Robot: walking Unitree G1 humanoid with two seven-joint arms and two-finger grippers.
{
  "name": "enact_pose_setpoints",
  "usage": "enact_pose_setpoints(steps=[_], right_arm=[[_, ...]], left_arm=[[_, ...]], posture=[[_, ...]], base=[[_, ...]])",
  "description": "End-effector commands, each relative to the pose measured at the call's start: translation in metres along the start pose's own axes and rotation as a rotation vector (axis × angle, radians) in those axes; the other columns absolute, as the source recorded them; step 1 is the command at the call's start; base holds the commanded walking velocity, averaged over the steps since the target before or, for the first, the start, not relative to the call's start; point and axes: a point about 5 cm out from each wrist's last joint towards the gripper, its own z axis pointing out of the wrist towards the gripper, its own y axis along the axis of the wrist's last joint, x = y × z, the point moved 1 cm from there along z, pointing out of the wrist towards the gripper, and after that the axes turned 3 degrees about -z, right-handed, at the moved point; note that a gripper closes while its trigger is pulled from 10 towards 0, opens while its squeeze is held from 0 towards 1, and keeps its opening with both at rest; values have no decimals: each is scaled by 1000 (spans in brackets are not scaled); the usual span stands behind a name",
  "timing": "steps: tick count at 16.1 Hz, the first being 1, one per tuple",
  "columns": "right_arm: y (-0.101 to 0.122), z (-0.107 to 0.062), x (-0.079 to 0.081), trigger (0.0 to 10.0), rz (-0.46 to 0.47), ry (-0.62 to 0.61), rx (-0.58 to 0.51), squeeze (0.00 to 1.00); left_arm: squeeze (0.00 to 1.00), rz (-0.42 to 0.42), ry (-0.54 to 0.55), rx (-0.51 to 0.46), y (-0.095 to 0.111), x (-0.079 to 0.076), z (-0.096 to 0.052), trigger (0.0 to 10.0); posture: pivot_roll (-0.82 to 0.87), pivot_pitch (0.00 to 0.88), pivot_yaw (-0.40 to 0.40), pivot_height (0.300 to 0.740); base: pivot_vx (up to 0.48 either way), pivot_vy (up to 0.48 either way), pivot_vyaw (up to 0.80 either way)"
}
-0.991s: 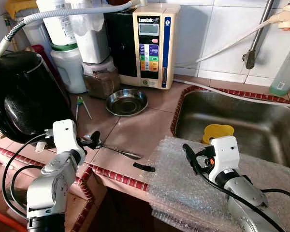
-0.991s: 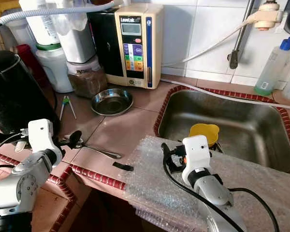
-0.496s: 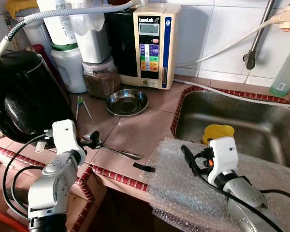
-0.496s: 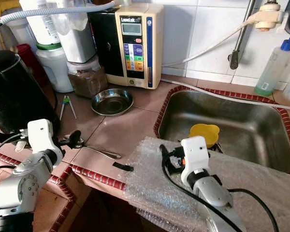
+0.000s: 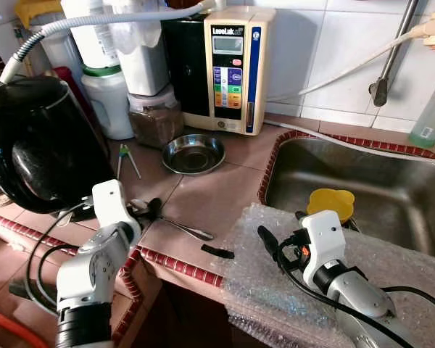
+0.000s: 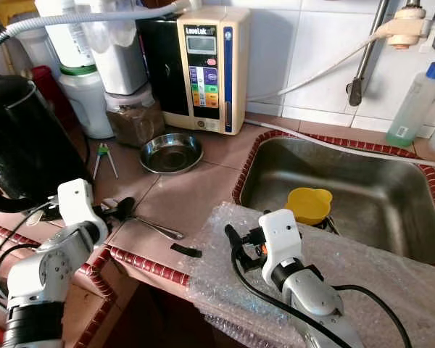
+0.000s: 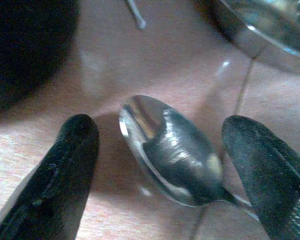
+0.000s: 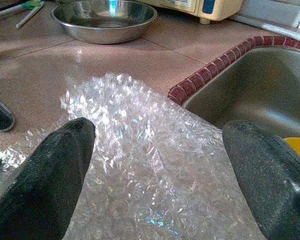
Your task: Kitchen organization
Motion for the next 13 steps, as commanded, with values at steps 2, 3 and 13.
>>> enact_pose_setpoints(steps=[2,3,13], right_arm=[[7,-2,2,10000,-20,5,-28,0],[7,-2,1,10000,-28,4,-27,0],[7,-15,24,10000,56,232,-25,0]], left_arm=[[0,-66,-101,119,-22,-18,5,0],[0,-86,-129,130,-23,-24,6,0],[0,-158,-153,167,-26,-27,10,0]], posture=[[-8,0,86,740],[-11,0,87,740],[-21,0,87,740]], base=[[0,0,0],[0,0,0],[0,0,0]])
